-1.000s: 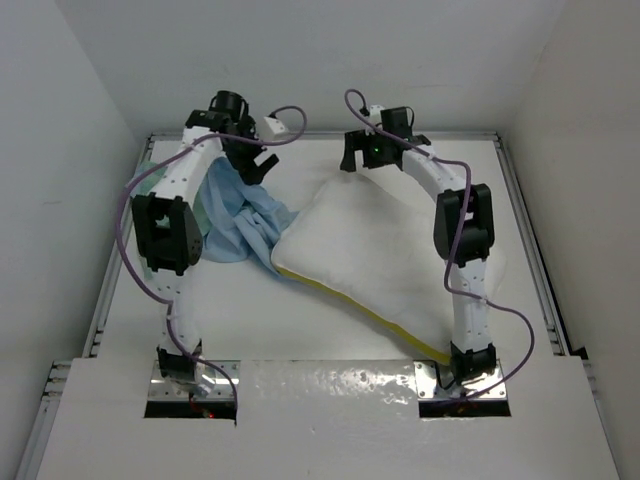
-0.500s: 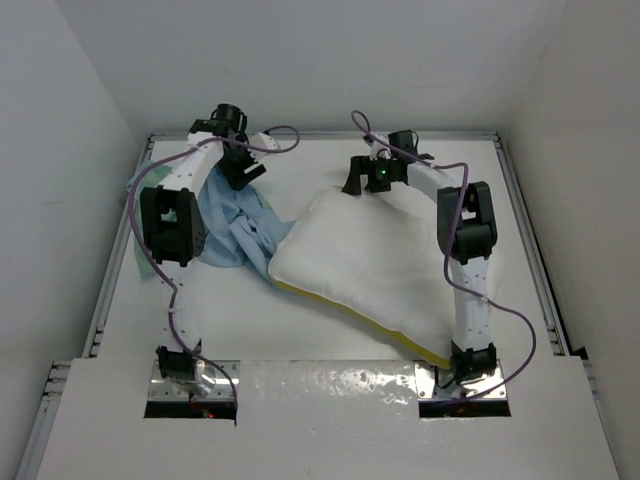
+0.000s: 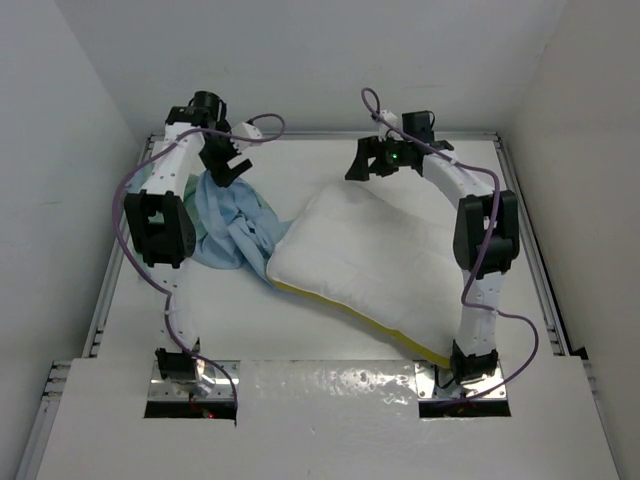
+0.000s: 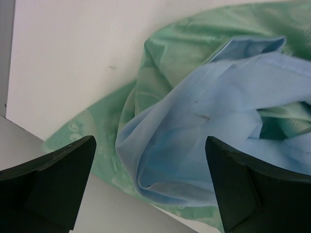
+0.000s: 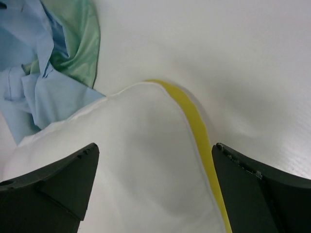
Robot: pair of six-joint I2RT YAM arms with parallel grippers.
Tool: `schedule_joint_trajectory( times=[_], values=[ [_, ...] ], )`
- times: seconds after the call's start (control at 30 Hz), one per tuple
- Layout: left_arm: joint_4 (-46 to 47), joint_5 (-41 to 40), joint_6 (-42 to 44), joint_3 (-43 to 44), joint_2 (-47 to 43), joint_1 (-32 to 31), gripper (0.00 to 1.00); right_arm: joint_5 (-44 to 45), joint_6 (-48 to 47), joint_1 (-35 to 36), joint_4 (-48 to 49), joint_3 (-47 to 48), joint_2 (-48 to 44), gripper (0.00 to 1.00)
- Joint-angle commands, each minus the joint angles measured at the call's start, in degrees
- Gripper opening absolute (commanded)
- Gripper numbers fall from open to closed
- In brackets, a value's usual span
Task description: Put the pillow into the pillowcase
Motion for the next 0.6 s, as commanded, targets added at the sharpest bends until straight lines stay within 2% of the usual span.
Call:
schedule_joint_trajectory(
  times=[0.0,0.03,0.1,0.17,0.2,0.27,0.3,0.33,0.37,0.43,0.47,0.57],
  values=[
    [-0.7,-1.4,-0.3,-1.0,0.9,0.9,0.94,-0.9,-3.7,-0.1,-2.3,-3.9,-3.1,0.98],
    [4.0,-2.2,-1.9,-2.1,1.2,0.9,0.90,-0.8,-3.7,-0.2,-2.3,-4.6,-2.4,0.98],
    [5.6,-3.0,-3.2,-2.9,1.6,0.9,0.88,-0.8,-3.7,-0.2,-2.5,-4.7,-0.9,0.98],
    [10.4,-4.1,-5.2,-3.8,2.3,0.7,0.75,1.3,-3.9,-0.1,-3.5,-3.8,1.9,0.98],
    [11.1,-4.3,-5.5,-3.3,2.8,0.4,0.59,2.4,-3.5,-0.1,-3.7,-3.4,3.0,0.98],
    [10.1,-3.7,-6.5,-0.3,3.8,0.1,0.34,3.4,-2.6,0.0,-3.4,-2.9,5.2,0.99],
    [8.9,-2.0,-7.9,0.6,3.6,-0.1,0.10,3.3,-1.5,0.3,-2.9,-3.0,5.5,0.96],
    [8.6,-1.0,-8.5,1.2,3.1,-0.1,0.01,2.9,-1.2,0.4,-2.4,-3.3,5.6,0.87],
    [8.5,-0.1,-10.1,1.1,1.4,-0.1,0.00,1.9,-0.9,1.1,-1.9,-3.7,5.3,0.58],
    [9.0,3.3,-11.4,-0.4,-2.5,-0.1,0.00,-0.6,-1.0,1.9,-2.2,-3.9,4.4,0.26],
    [9.4,4.5,-12.9,-1.4,-4.1,-0.1,0.00,-1.5,-0.7,2.0,-2.4,-4.2,2.9,0.00],
    [12.1,9.9,-17.0,-6.4,-10.2,-0.1,0.00,-5.1,-1.0,1.9,-1.1,-8.3,-4.4,0.00]
  ],
)
